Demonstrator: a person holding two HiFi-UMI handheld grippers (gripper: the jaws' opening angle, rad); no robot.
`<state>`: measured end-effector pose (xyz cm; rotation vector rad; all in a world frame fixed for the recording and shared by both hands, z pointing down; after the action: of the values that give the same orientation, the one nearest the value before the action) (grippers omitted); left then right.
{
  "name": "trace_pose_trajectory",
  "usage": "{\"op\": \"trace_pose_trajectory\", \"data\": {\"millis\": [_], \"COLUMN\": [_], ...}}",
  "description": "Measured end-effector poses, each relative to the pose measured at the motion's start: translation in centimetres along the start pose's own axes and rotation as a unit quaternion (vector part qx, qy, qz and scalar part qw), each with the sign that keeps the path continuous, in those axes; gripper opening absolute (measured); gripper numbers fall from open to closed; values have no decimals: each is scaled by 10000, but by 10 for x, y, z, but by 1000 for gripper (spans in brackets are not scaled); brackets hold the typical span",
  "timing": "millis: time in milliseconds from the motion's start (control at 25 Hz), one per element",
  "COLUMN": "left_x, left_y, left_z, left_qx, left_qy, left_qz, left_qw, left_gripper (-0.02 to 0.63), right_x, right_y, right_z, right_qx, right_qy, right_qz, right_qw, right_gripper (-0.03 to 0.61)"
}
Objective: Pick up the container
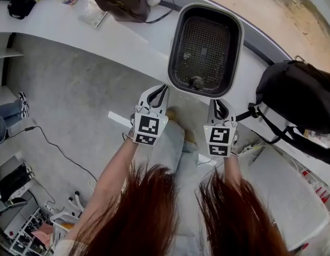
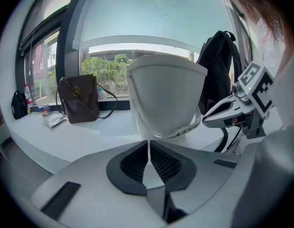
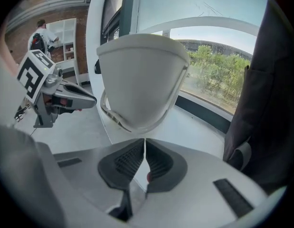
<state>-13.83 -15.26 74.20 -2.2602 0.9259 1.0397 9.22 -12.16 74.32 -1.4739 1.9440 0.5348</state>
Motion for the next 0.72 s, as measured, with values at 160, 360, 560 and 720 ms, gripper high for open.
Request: {"op": "trace_pose_trajectory", "data": {"millis": [160,360,560,720], "left_x": [-8,-18,-22,-21], "left_y": [1,0,-1,-1], "left_z": [-10,-22,-33,-40], "left_qx": [-59,-140,-129,-163], "left_qy": [27,51,-16,-95], "left_qz": [-107,-126,-175,-210], "left_qw": [9999,9998,9998,9996], "left_gripper": [18,18,18,18], "right_x": [-5,-9,-12,-11], "right_y": [-1,0,-2,-3], "right_z": [-12,-22,-31,-38], "right_qx": [-40,-54,-87,-77], "right_qy": [-68,-135,-207,-244], "right_qz": [-5,17,75,66], "right_qw": [10000,9999,9997,9997], "right_gripper": [26,26,26,26]}}
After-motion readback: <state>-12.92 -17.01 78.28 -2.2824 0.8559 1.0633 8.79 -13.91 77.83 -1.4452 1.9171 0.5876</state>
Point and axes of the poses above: the fingertips, and each gripper's own axes: z backward along the fingers, y to its left, x out of its top, the point moved 10 cm from there along z, backward along the fingers, and after that the axes turned 11 degrees about -z, right-handed, at the moved point
